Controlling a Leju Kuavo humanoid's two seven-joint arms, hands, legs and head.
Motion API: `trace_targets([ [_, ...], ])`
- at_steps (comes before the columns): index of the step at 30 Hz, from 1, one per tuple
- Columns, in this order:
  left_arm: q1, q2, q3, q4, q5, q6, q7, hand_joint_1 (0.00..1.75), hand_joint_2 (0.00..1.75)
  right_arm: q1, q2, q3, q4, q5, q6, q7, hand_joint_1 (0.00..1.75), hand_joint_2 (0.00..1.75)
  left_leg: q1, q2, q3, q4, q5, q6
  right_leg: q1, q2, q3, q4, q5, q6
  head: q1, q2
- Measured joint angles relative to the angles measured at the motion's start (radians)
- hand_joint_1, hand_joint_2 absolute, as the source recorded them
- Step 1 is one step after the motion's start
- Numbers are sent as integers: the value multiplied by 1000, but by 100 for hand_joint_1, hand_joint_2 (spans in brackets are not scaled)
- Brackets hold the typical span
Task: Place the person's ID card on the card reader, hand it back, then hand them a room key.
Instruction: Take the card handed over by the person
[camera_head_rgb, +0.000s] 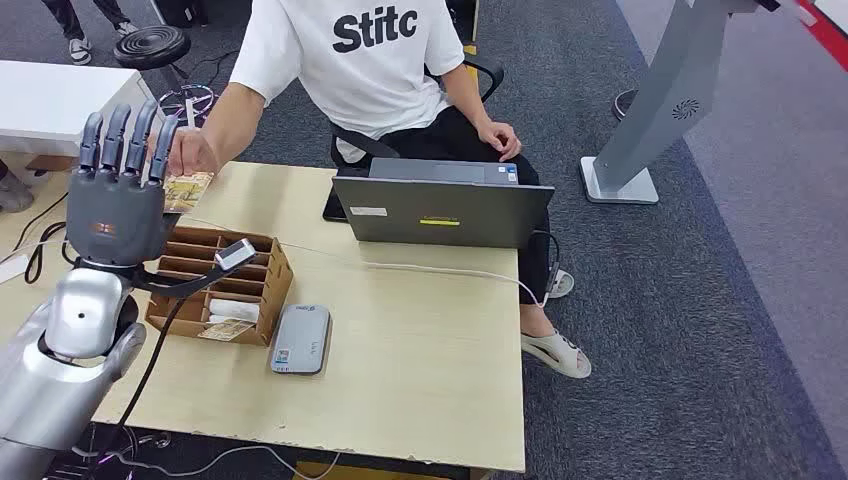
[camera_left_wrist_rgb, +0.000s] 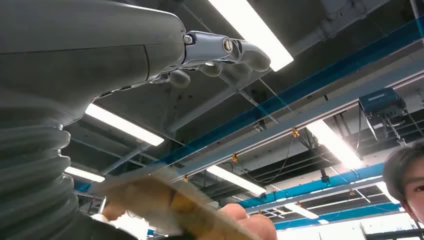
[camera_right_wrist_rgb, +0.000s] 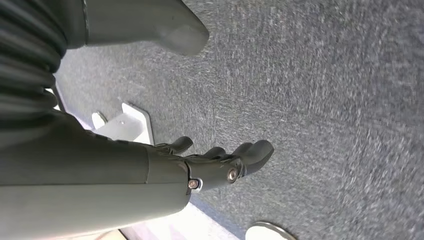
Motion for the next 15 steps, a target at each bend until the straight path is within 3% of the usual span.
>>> trace_targets([
  [15, -3, -21, -11, 78, -5, 37, -11, 175, 175, 1, -2, 29, 3, 7, 10, 6, 0, 175, 0, 1, 0, 0, 0, 0, 0, 1, -1, 0, 0, 0, -1, 0],
])
